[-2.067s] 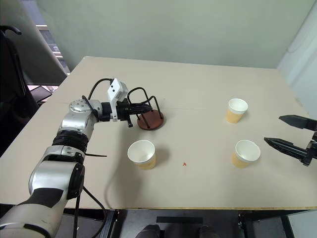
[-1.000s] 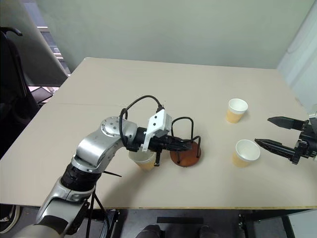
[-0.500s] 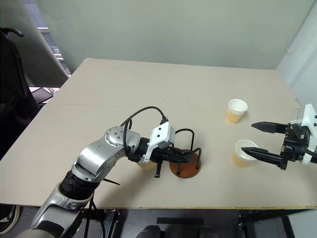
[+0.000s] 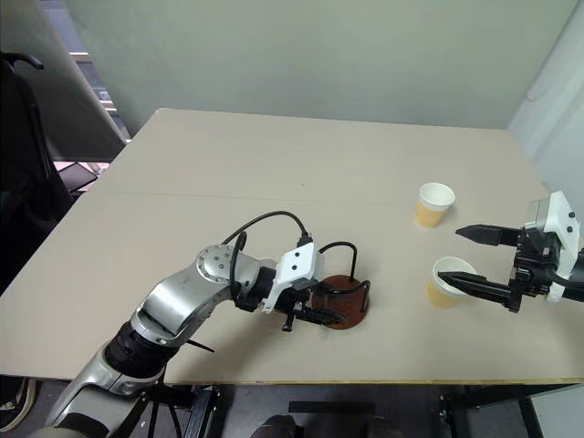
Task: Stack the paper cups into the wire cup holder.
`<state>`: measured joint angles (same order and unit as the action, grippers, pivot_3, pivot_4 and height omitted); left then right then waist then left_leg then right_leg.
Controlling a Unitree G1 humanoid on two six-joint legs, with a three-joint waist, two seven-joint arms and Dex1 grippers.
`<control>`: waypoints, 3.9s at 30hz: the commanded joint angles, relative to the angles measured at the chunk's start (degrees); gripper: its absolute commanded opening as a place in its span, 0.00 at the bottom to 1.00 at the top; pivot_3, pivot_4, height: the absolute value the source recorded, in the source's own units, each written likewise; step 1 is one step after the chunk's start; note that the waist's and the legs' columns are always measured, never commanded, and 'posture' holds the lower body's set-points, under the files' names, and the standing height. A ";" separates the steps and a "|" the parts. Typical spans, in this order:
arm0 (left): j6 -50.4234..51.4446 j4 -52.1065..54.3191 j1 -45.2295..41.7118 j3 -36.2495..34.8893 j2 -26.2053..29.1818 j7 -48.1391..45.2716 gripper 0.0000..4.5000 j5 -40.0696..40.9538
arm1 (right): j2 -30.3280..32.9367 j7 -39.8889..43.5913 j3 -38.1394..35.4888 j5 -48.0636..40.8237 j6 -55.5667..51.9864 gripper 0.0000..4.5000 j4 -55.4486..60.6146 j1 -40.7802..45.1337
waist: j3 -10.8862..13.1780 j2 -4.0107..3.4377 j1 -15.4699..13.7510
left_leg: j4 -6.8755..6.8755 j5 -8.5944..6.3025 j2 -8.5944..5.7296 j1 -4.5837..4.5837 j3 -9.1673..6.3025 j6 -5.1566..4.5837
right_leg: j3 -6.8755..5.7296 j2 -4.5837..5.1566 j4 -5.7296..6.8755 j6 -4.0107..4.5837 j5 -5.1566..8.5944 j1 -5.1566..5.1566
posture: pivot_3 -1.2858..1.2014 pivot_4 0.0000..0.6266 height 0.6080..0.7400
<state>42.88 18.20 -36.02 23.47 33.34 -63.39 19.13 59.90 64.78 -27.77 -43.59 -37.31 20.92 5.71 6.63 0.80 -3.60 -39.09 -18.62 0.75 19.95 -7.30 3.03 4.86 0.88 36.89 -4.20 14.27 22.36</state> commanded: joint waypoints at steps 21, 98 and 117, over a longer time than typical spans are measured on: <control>-5.48 3.05 3.03 -11.46 5.93 -2.98 0.92 6.78 | 5.55 4.79 18.43 17.96 10.04 1.00 -7.10 5.23 | 0.00 0.00 0.11 | 0.09 -0.03 0.08 0.04 -0.17 -0.05 | -0.01 0.14 -0.01 0.02 0.01 0.08 | 0.52 0.24 1.00; -4.16 9.96 33.11 -55.05 24.32 -1.44 0.93 29.98 | -13.17 19.51 42.39 23.74 15.94 0.46 -6.38 43.73 | 0.00 0.02 1.80 | 0.96 0.09 1.01 0.16 -0.14 0.60 | -0.02 -0.50 0.24 1.08 0.17 1.05 | 0.52 0.24 1.00; -16.90 -20.48 -2.39 -17.00 19.53 -9.12 0.93 2.69 | -3.07 11.36 11.39 1.21 -1.52 0.99 1.81 27.04 | 0.00 0.06 0.78 | 0.92 0.09 0.97 0.31 -0.01 0.65 | 0.00 -0.41 0.15 1.09 0.15 1.13 | 0.52 0.24 1.00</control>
<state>27.59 -1.87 -36.30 6.30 52.45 -69.95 22.60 55.80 77.79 -13.58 -40.36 -37.99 19.80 33.24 6.63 0.85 -2.82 -38.17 -18.53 1.73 20.31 -7.32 3.71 4.85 0.37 37.03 -3.18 14.38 23.50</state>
